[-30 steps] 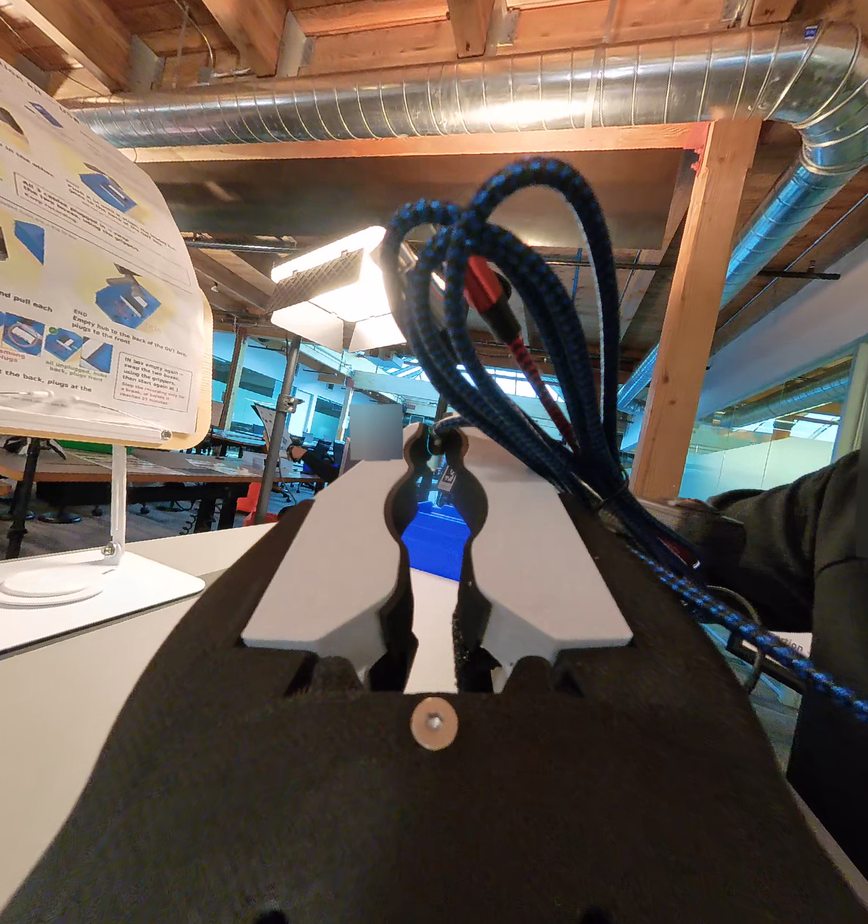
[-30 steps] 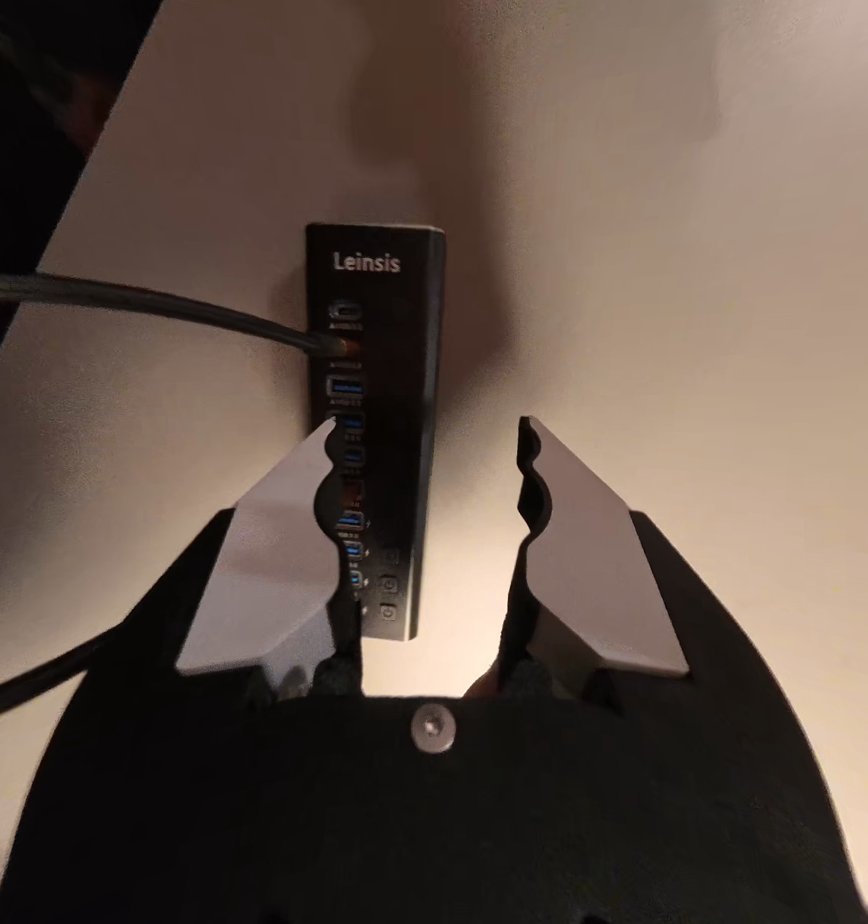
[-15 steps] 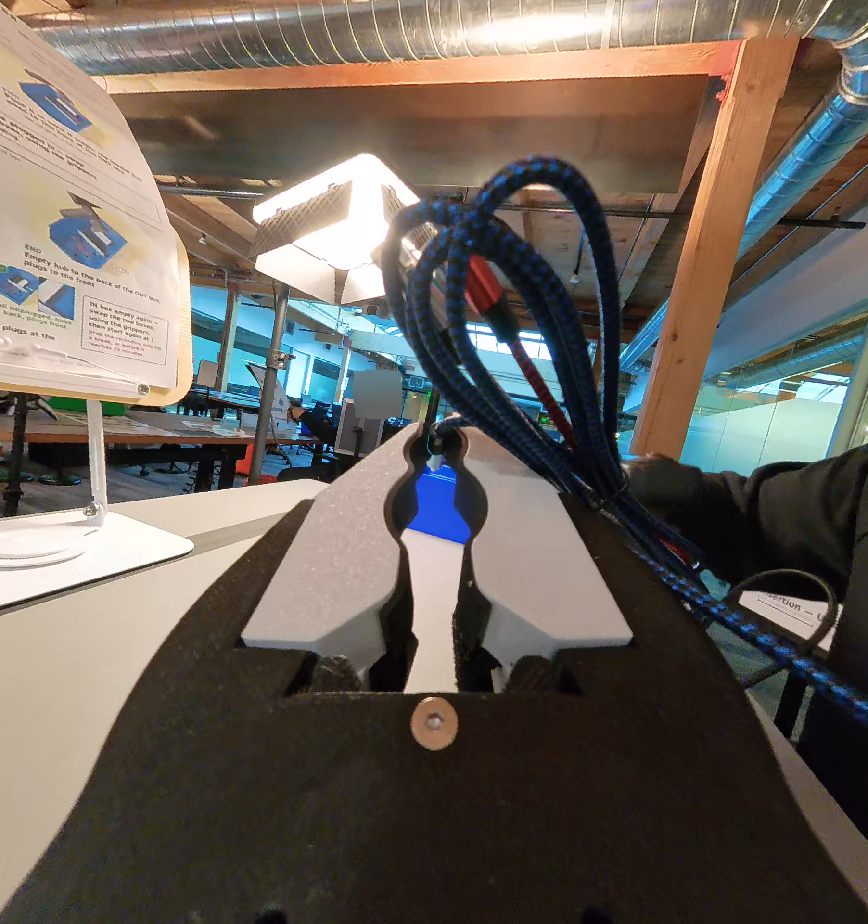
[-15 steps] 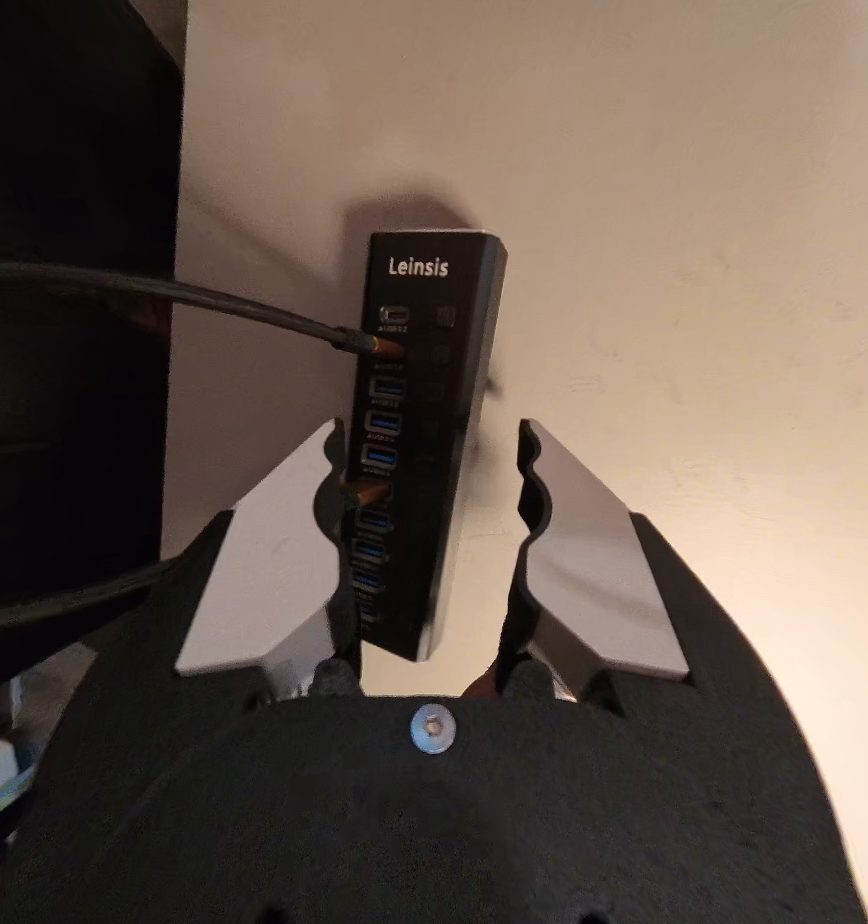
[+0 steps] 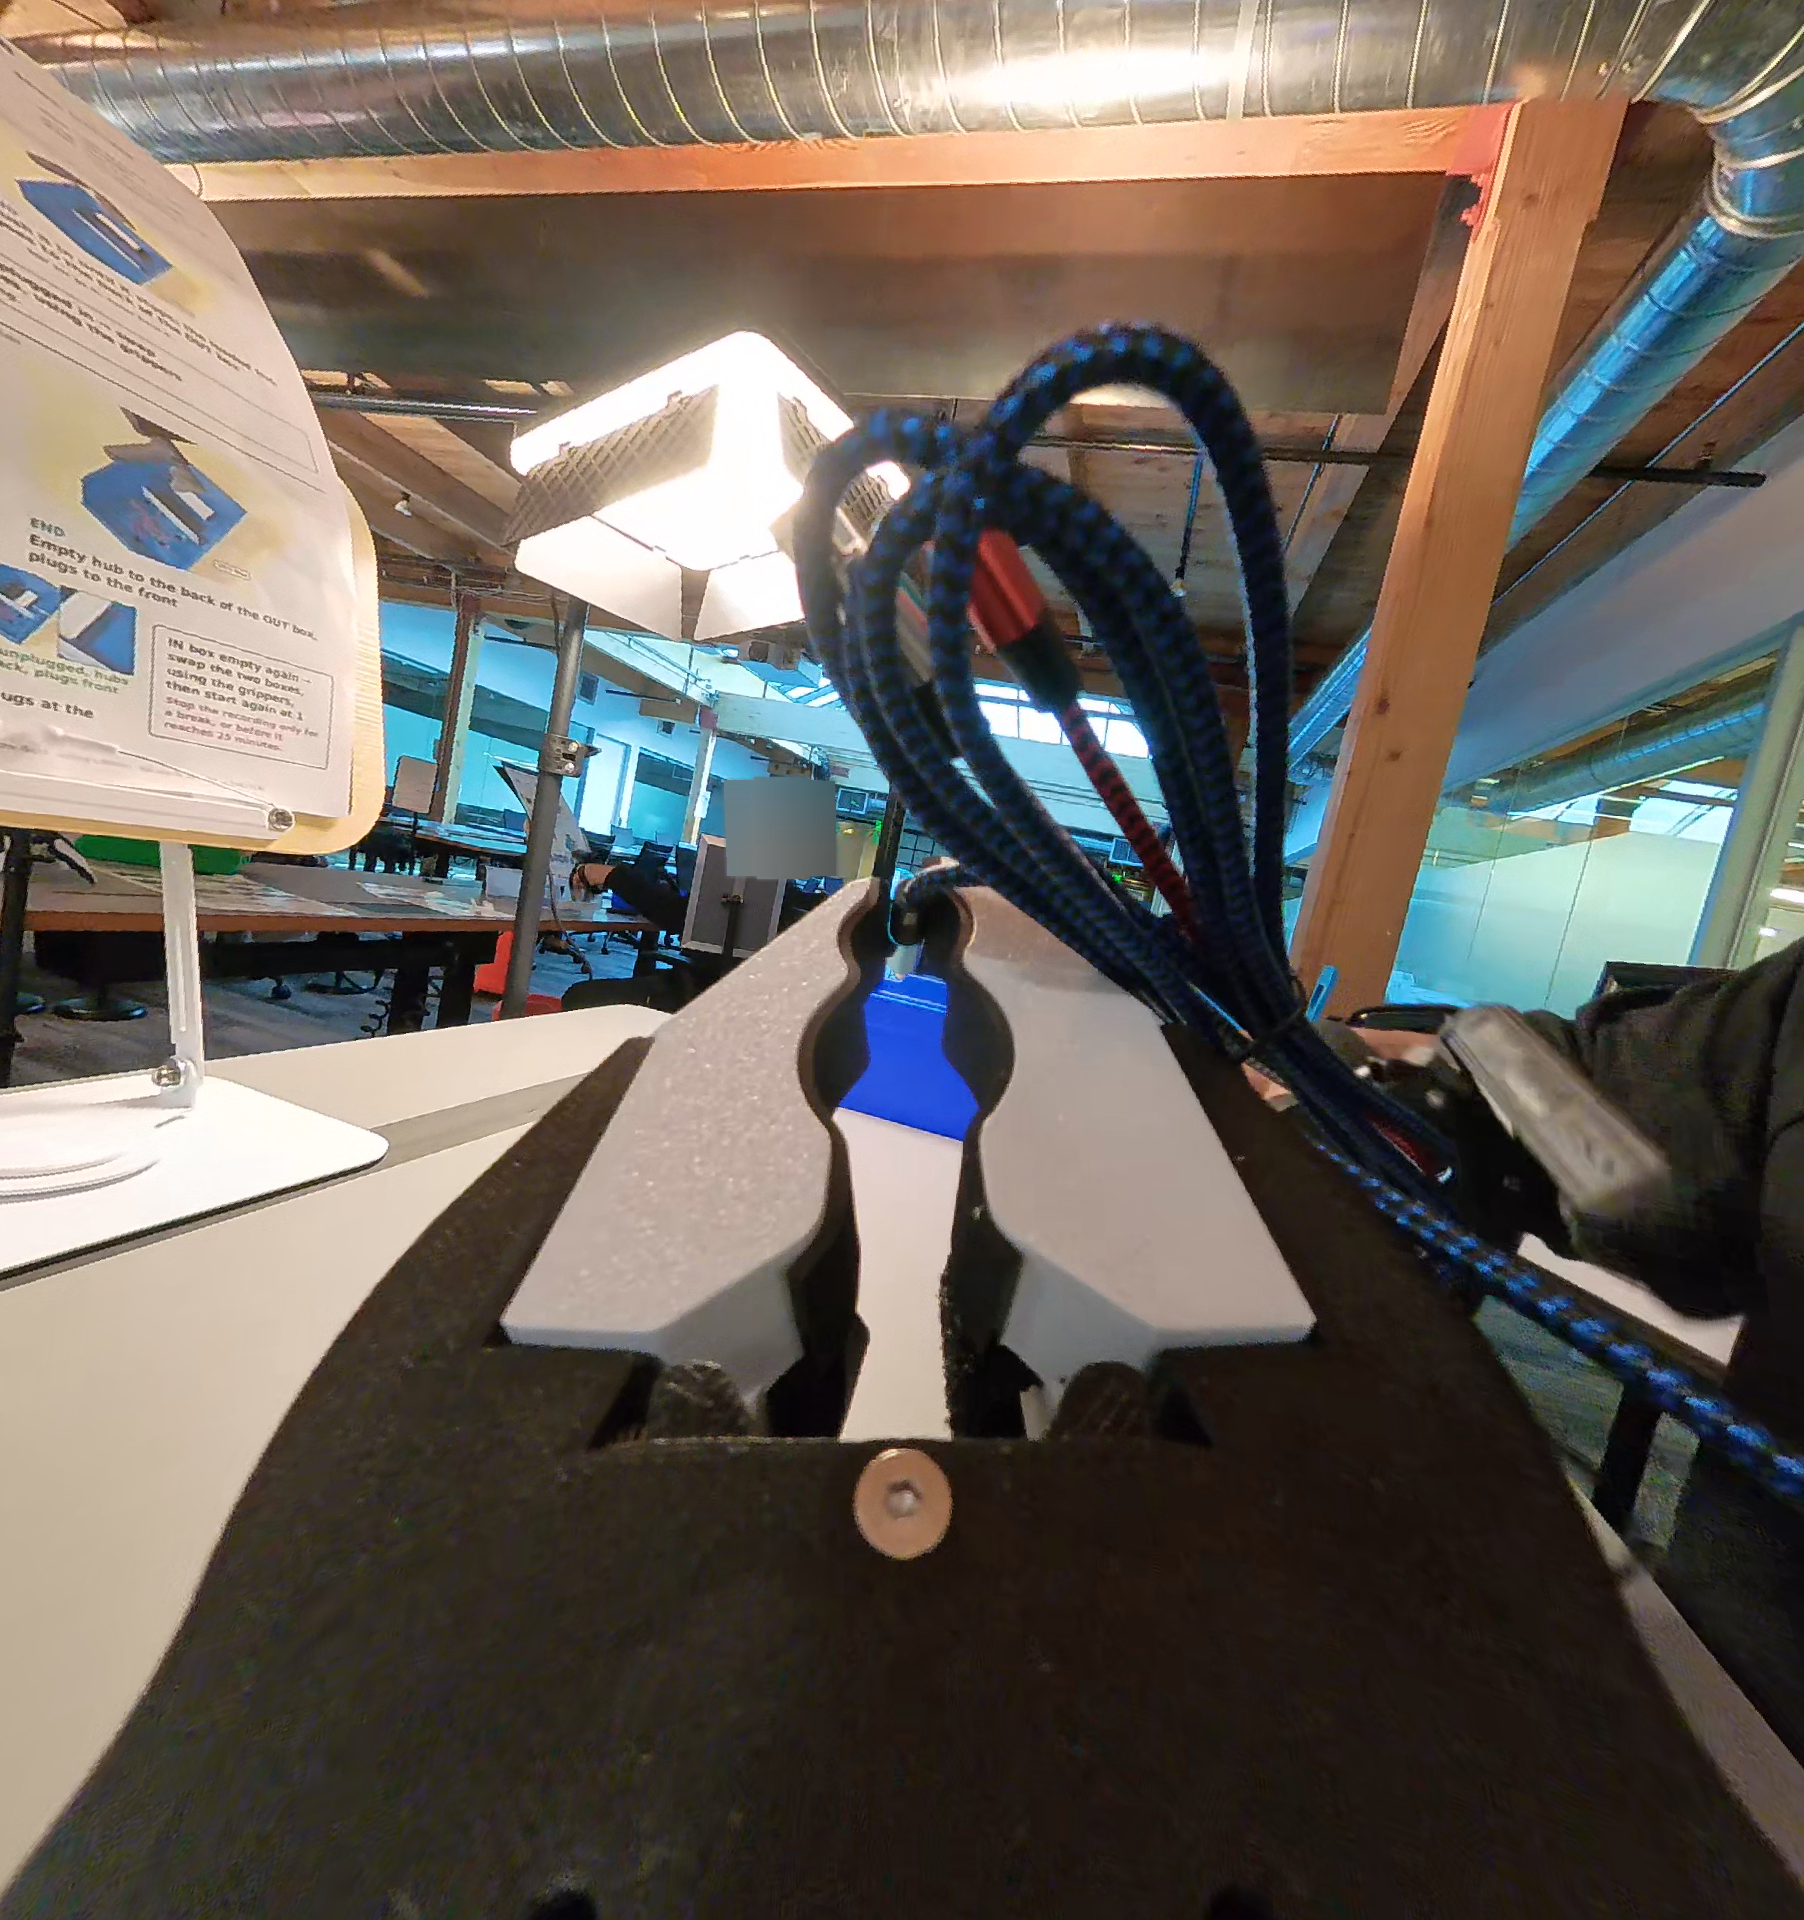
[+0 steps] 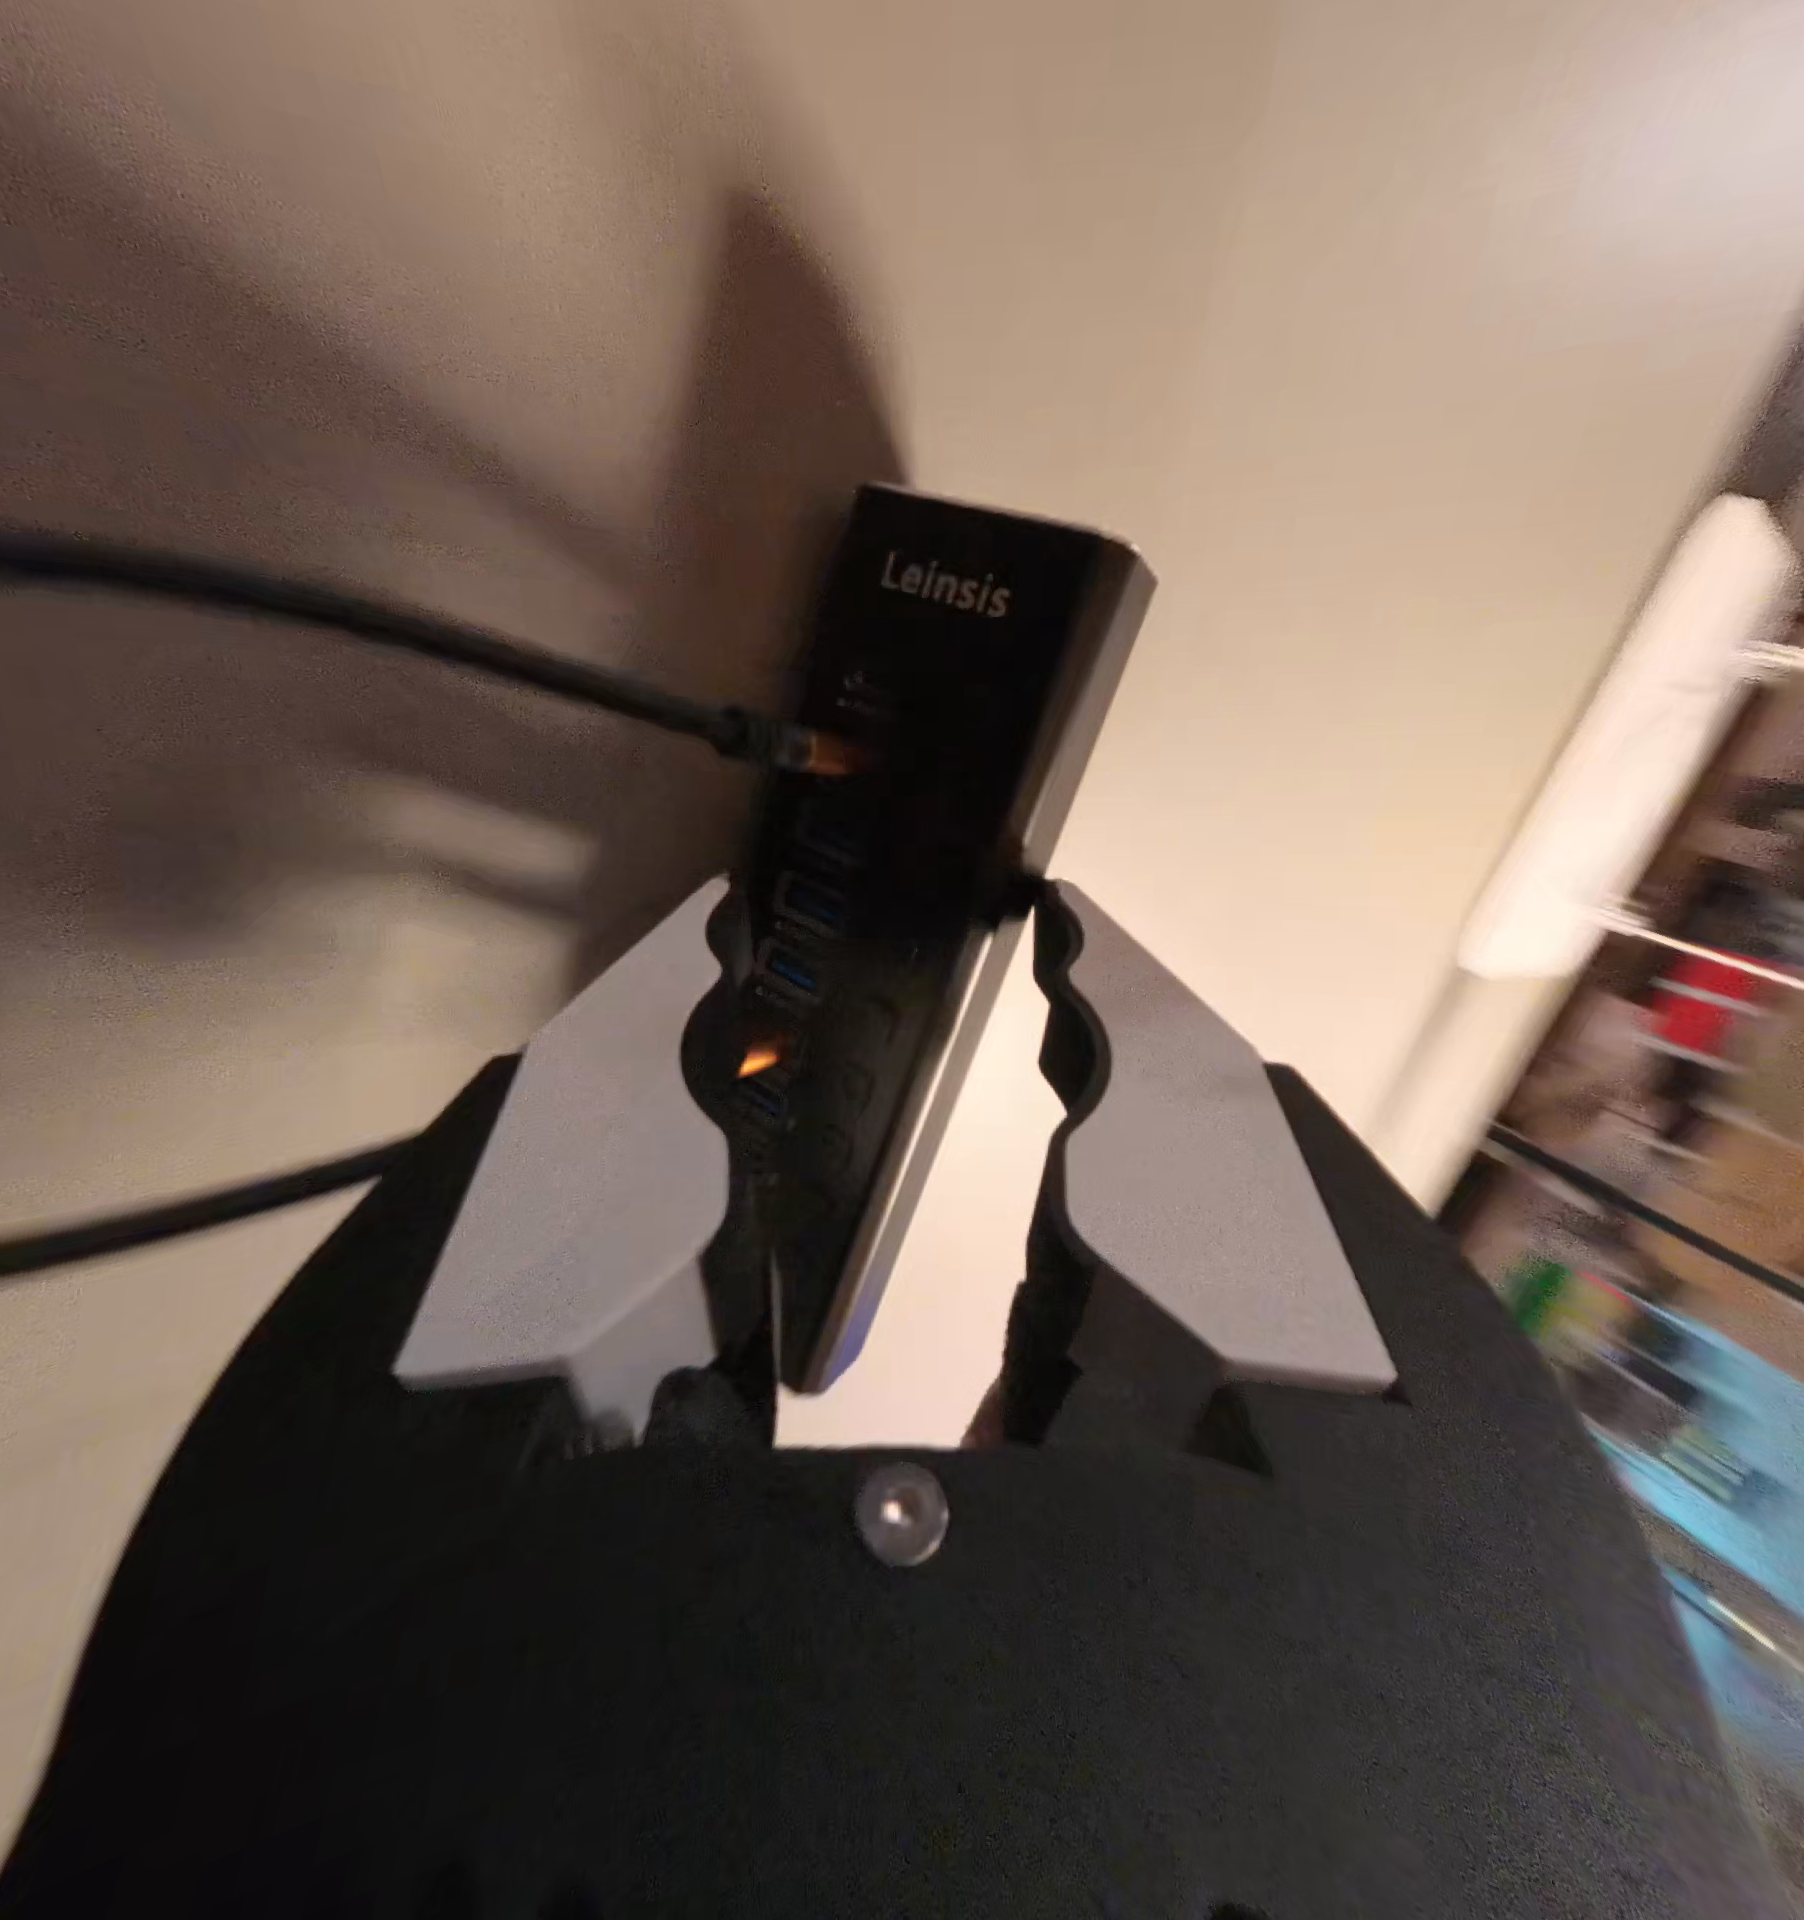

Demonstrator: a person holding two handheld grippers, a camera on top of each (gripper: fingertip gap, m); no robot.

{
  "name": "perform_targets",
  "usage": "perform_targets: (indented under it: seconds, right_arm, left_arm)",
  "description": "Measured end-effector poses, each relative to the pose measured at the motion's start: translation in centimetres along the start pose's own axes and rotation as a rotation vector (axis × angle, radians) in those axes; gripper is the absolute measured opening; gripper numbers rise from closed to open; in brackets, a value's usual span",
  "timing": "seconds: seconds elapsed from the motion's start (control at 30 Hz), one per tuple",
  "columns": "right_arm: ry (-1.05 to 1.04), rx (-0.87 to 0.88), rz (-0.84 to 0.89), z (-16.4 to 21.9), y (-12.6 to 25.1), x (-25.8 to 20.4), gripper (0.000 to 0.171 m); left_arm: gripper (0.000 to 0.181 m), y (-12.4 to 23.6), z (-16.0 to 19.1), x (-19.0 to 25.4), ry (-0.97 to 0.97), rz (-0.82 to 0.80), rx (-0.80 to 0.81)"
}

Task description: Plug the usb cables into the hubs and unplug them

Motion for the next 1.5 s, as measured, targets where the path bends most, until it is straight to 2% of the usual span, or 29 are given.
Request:
perform_targets:
  seconds: [0.07, 0.13, 0.27, 0.4, 0.6, 0.67, 0.7, 0.73, 0.77, 0.87, 1.13, 1.27, 1.5]
  right_arm:
    - [0.084, -0.062, 0.149, 0.9, -0.6, 1.0, 0.054]
    - [0.064, -0.027, 0.174, 0.6, -0.4, 1.3, 0.045]
    - [-0.008, 0.026, 0.041, 0.5, 0.5, 0.7, 0.051]
    - [0.053, 0.047, -0.038, 1.0, 0.8, 1.5, 0.056]
    - [0.020, 0.146, -0.340, -0.3, 0.1, 2.1, 0.058]
    - [0.021, 0.077, -0.441, 0.4, -1.0, 1.2, 0.054]
    - [0.031, 0.053, -0.428, 0.7, -1.7, 1.2, 0.048]
    - [0.038, 0.048, -0.395, 0.8, -2.4, 1.3, 0.034]
    - [0.031, 0.059, -0.401, 0.8, -2.7, 1.2, 0.033]
    - [-0.087, 0.185, -0.350, -0.1, -2.6, 2.2, 0.028]
    - [-0.444, 0.652, -0.162, -2.1, 0.2, 5.2, 0.027]
    - [-0.496, 0.820, -0.225, -2.8, 1.4, 4.8, 0.026]
    - [-0.507, 0.946, -0.336, -3.6, 2.5, 3.6, 0.026]
  left_arm:
    - [0.008, 0.0, 0.1, 0.1, -0.001, 0.000, -0.002]
    - [0.008, -0.1, 0.1, 0.2, -0.005, 0.002, -0.007]
    - [0.008, -0.2, 0.1, 0.3, -0.009, 0.007, -0.012]
    - [0.008, -0.3, 0.4, 0.5, -0.001, 0.018, -0.019]
    - [0.008, -0.6, 0.7, 1.5, 0.009, 0.096, -0.038]
    - [0.008, -0.7, 0.9, 2.1, 0.004, 0.132, -0.045]
    - [0.008, -0.8, 1.0, 2.3, -0.001, 0.149, -0.049]
    - [0.008, -0.8, 1.1, 2.6, -0.005, 0.164, -0.051]
    - [0.008, -0.8, 1.1, 2.8, -0.009, 0.179, -0.049]
    - [0.008, -1.0, 1.2, 3.3, -0.013, 0.215, -0.038]
    - [0.008, -1.4, 1.9, 5.3, -0.064, 0.314, -0.066]
    - [0.008, -1.9, 2.2, 7.0, -0.106, 0.370, -0.097]
    - [0.008, -2.9, 4.6, 9.8, -0.111, 0.478, -0.190]
Point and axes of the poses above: each gripper's, where its closed fingertips meet, y back along the fingers, z out of its underside, x = y × z across the jaws, the point moved 3 cm from there along y, back along the fingers, and after that the axes turned 12 degrees about -y, right-handed, at the moved point
